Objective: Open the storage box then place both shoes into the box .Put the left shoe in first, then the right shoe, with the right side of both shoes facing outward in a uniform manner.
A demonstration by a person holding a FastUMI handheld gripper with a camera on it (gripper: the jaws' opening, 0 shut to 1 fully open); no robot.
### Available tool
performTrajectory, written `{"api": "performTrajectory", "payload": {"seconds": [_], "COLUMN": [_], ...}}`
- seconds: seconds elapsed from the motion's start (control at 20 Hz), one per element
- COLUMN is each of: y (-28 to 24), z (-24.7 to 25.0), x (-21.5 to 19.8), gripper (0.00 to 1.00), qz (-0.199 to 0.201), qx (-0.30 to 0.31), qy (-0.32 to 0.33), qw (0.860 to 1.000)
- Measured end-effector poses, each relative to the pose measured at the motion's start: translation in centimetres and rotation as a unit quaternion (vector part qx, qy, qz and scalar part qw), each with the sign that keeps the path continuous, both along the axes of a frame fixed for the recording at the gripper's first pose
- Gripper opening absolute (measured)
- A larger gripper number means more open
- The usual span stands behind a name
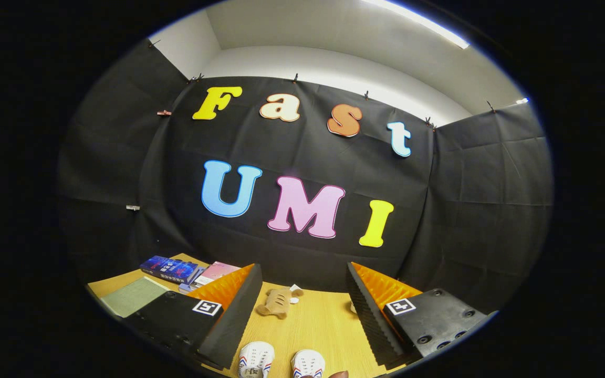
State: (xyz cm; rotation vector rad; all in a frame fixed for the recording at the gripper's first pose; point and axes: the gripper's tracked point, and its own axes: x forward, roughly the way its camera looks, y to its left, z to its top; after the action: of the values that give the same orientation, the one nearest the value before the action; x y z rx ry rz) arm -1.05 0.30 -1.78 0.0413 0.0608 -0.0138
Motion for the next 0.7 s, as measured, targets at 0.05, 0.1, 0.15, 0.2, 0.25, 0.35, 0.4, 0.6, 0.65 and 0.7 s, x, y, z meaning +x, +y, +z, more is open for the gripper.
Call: {"api": "performTrajectory", "payload": {"seconds": [0.05, 0.1, 0.15, 0.2, 0.25, 0.35, 0.4, 0.6, 0.65, 0.7], "y": [0.1, 0.1, 0.2, 0.8, 1.9, 3.4, 4.0, 7.2, 8.2, 9.3], "z": [-0.1, -0.1, -0.2, -0.2, -0.5, -1.3, -1.6, -2.9, -3.5, -3.9], "x": [0.0, -0.1, -0.2, -0.2, -0.3, -0.4, -0.6, -0.6, -0.7, -0.8], "gripper": [0.97, 0.97, 0.97, 0.97, 0.97, 0.96, 0.96, 0.96, 0.96, 0.96], "qz": [0.001, 0.001, 0.003, 0.017, 0.039, 0.075, 0.091, 0.164, 0.188, 0.212], "qx": [0.0, 0.001, 0.003, 0.009, 0.018, 0.035, 0.042, 0.063, 0.079, 0.102], "qy": [0.002, 0.003, 0.004, 0.006, 0.011, 0.022, 0.026, 0.041, 0.048, 0.055], "qw": [1.0, 1.0, 1.0, 1.0, 0.999, 0.996, 0.995, 0.984, 0.978, 0.97]}}
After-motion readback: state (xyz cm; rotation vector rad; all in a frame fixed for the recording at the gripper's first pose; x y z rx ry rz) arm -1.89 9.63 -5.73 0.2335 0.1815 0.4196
